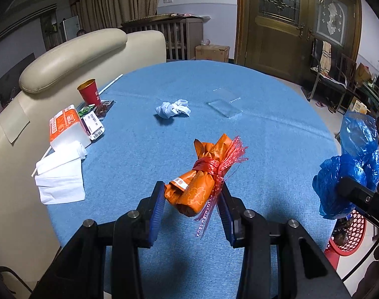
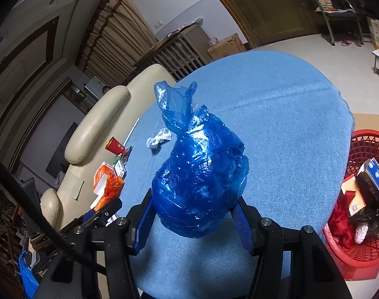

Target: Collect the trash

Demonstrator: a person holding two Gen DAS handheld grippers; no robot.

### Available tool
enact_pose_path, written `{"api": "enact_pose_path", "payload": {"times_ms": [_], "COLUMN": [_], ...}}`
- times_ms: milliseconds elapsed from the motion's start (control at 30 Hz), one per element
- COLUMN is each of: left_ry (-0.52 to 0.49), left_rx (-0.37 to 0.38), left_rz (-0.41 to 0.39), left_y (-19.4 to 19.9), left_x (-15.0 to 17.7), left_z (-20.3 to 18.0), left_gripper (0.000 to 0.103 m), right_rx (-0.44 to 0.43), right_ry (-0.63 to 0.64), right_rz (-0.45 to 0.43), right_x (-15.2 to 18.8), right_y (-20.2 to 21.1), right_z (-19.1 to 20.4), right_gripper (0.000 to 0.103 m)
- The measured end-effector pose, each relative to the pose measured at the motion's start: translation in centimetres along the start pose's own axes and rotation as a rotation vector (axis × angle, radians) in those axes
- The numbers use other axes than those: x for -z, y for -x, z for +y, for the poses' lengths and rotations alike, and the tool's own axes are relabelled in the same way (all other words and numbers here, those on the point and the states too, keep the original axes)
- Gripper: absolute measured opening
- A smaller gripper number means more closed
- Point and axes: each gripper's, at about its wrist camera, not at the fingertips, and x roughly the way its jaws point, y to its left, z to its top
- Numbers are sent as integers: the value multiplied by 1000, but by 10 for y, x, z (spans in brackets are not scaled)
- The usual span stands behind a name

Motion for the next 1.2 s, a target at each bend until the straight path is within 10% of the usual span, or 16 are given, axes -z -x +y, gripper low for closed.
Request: {"api": "enact_pose_path", "payload": {"times_ms": [1200], "left_ry": [-38], "left_rx": [36], "left_rz": [4], "left_y": [-2], "left_x": [-3], "left_z": [-25], "left_gripper": [43], "right_rx": [54], "right_ry": [-14], "right_rz": [-23], "right_x": [7], "right_y": [19], "right_z": [-24], "right_gripper": [61]}}
